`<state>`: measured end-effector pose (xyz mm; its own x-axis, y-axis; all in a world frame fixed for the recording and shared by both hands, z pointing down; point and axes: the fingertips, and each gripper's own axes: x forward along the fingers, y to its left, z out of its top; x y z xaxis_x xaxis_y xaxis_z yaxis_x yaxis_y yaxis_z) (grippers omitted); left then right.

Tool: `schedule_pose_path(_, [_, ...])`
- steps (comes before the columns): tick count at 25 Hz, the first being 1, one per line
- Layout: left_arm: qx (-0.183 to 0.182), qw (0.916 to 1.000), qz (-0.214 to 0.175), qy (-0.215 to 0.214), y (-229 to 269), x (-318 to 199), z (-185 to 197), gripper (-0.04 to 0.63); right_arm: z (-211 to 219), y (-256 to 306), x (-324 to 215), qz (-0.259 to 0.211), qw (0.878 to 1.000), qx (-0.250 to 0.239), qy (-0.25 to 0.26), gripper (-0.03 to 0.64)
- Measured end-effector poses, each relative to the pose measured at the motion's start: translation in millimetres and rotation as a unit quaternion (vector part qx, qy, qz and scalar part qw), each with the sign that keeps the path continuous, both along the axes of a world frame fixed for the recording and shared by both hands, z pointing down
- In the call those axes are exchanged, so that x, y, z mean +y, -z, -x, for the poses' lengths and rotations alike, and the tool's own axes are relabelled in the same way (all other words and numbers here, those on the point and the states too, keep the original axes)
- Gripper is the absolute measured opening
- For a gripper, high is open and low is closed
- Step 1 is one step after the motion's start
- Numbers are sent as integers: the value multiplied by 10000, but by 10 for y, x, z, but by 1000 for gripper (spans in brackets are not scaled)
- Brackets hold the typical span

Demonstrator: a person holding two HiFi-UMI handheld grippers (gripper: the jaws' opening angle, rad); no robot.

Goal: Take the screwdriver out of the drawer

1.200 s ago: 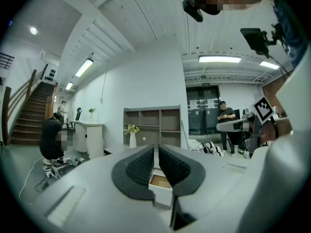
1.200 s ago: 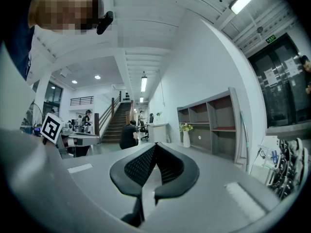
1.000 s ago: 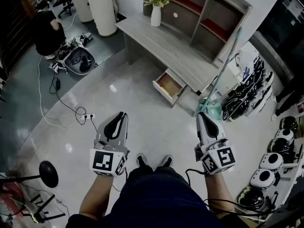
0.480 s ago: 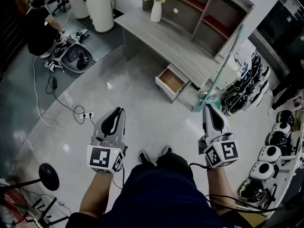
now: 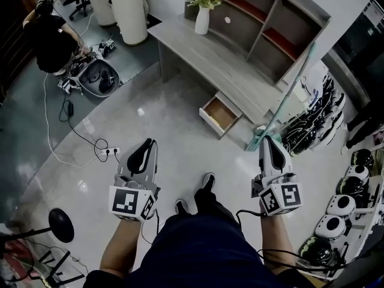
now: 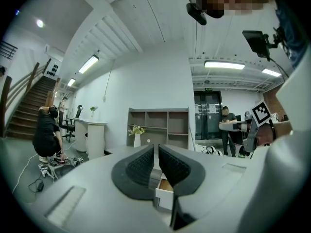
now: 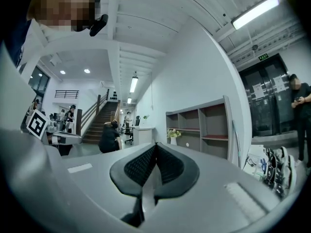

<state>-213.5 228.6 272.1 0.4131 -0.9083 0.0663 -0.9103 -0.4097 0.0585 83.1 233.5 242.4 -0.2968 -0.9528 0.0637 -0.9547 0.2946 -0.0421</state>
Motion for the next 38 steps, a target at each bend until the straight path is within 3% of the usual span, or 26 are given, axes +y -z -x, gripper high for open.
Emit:
schedule_pose_path(7, [-137, 9997, 22, 216, 46, -479, -171, 32, -111, -46, -634, 18, 9994, -128, 307, 6])
schedule_pose_path(21, [-467, 9974, 276, 470, -22, -1309, -854, 32, -648, -520, -1731, 572, 9940, -456, 819, 6])
schedule_pose_path(27, [-645, 9963, 422, 384, -125, -1627, -997, 32, -738, -826, -2048, 982, 9907, -457, 825, 6])
schedule_pose_path(38, [-399, 9975, 574, -102, -303, -2484, -981, 32, -569, -1237, -2544, 1536, 9856, -207, 673, 6])
